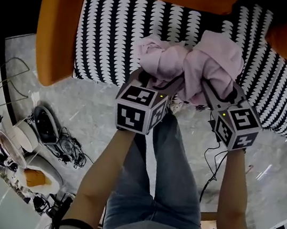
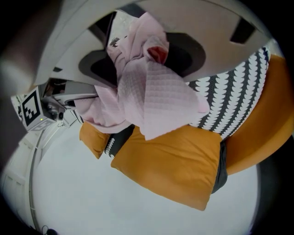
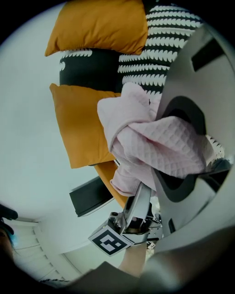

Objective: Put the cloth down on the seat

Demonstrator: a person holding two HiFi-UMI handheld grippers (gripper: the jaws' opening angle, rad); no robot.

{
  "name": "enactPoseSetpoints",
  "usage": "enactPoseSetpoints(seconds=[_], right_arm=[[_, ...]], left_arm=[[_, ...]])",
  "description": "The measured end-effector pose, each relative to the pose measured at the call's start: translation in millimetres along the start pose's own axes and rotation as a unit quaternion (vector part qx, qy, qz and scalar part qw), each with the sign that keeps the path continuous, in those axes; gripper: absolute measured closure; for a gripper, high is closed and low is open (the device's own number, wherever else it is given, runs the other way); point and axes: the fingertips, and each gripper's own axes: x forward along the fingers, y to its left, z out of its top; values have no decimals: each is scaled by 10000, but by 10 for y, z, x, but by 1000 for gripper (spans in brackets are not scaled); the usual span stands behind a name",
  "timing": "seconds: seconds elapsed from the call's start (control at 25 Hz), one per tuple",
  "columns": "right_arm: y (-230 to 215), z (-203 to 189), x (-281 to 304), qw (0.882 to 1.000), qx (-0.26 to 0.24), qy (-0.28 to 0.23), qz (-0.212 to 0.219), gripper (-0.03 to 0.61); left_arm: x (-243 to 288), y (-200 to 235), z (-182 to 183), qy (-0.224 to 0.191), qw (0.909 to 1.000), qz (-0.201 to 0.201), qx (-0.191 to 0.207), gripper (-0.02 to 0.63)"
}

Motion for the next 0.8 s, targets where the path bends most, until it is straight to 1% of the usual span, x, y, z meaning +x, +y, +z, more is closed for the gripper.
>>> enactPoseSetpoints(seconds=[0.08, 0.12, 0.16, 0.2, 0.28, 0.36, 0.44, 0.48, 0.52, 0.56, 0.64, 0.72, 0.76, 0.8], right_arm=[[26, 196, -318, 9998, -4, 110, -190, 387], [61, 262, -388, 9996, 8, 148, -256, 387], [122, 318, -363, 9995, 28, 154, -282, 388], [207, 378, -242, 9996, 58, 118, -266, 388], [420, 535, 184, 9998, 125, -23, -156, 388], [600, 717, 659, 9999, 105, -91, -47, 388], [688, 848, 1022, 10000, -1, -88, 45, 392], [699, 865, 1118, 9999, -39, -80, 99, 426], [696, 841, 1143, 9999, -50, -73, 149, 454], [688, 778, 1101, 9998, -42, -74, 177, 457], [687, 594, 885, 9998, -21, -136, 140, 473], [733, 450, 661, 9996, -70, -283, 25, 521], [787, 426, 609, 9993, -124, -348, -6, 542], [861, 434, 602, 9991, -177, -392, -2, 556]], left_arm=[[-265, -128, 217, -87, 9998, -90, -161, 264], [-378, -106, 288, -117, 9996, -94, -238, 264], [-470, 5, 333, -146, 9994, -55, -301, 264], [-538, 204, 360, -176, 9993, 17, -343, 264], [-597, 742, 384, -214, 9989, 142, -396, 262], [-561, 1242, 397, -223, 9985, 147, -467, 262], [-468, 1548, 427, -242, 9984, 118, -503, 264], [-424, 1599, 430, -246, 9984, 125, -493, 289], [-393, 1576, 411, -239, 9986, 139, -458, 335], [-377, 1490, 367, -224, 9989, 148, -394, 382], [-397, 1219, 238, -229, 9995, 127, -172, 427], [-481, 998, 145, -344, 9993, 134, 113, 474], [-541, 965, 131, -420, 9987, 166, 225, 506], [-607, 982, 136, -485, 9982, 198, 294, 522]])
